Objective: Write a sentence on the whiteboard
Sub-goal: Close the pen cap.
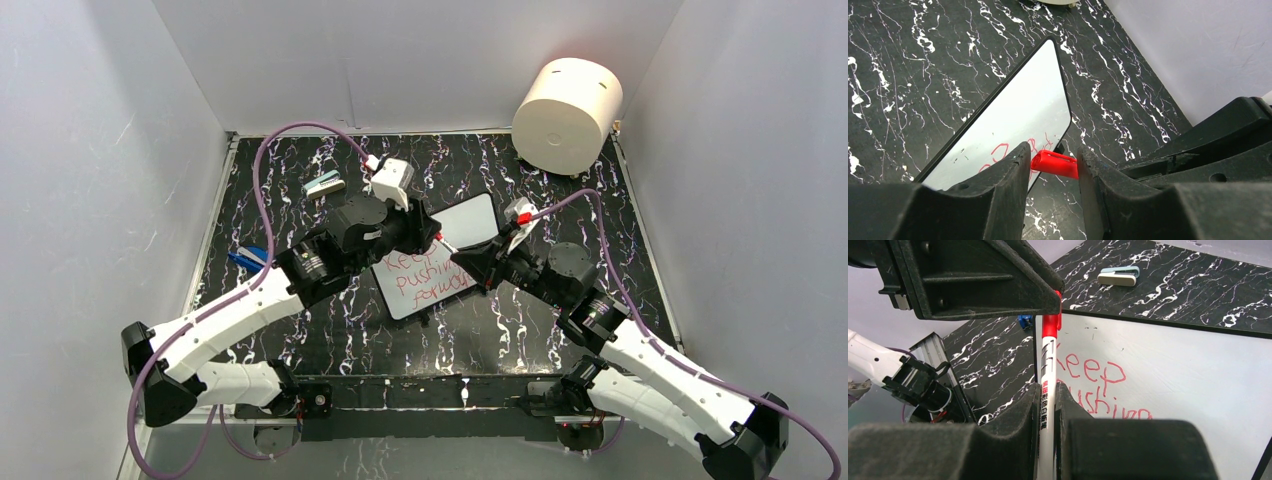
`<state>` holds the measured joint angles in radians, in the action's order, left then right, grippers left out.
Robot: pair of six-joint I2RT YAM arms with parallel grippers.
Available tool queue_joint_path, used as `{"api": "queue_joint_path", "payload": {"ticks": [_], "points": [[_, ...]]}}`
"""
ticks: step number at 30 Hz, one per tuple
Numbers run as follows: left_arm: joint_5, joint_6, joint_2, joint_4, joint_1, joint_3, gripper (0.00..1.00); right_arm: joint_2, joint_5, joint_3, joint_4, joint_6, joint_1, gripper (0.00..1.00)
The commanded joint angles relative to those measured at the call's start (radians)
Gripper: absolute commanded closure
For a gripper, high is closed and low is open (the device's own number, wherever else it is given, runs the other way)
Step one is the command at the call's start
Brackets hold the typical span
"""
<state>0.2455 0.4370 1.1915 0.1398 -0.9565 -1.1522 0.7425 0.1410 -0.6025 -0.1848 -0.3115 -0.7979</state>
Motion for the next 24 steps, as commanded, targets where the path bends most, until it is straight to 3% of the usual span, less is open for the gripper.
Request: {"api": "queue_joint_path", "payload": {"ticks": [1, 17, 24], "points": [[-0.005, -0.007, 0.004, 0.0, 0.004, -0.059, 0.63, -0.017, 0.006, 0.005, -0.077, -0.001, 0.002, 1.0], [-0.206, 0.084, 0.017, 0.016, 0.004, -0.029, 0.66, -0.019, -0.031, 0.007, -0.149, -0.002, 0.002, 1.0], [-0.022, 0.003, -0.052, 0.087, 0.004, -0.071, 0.57, -0.005, -0.04, -0.015, -0.104, 0.017, 0.003, 1.0]]}}
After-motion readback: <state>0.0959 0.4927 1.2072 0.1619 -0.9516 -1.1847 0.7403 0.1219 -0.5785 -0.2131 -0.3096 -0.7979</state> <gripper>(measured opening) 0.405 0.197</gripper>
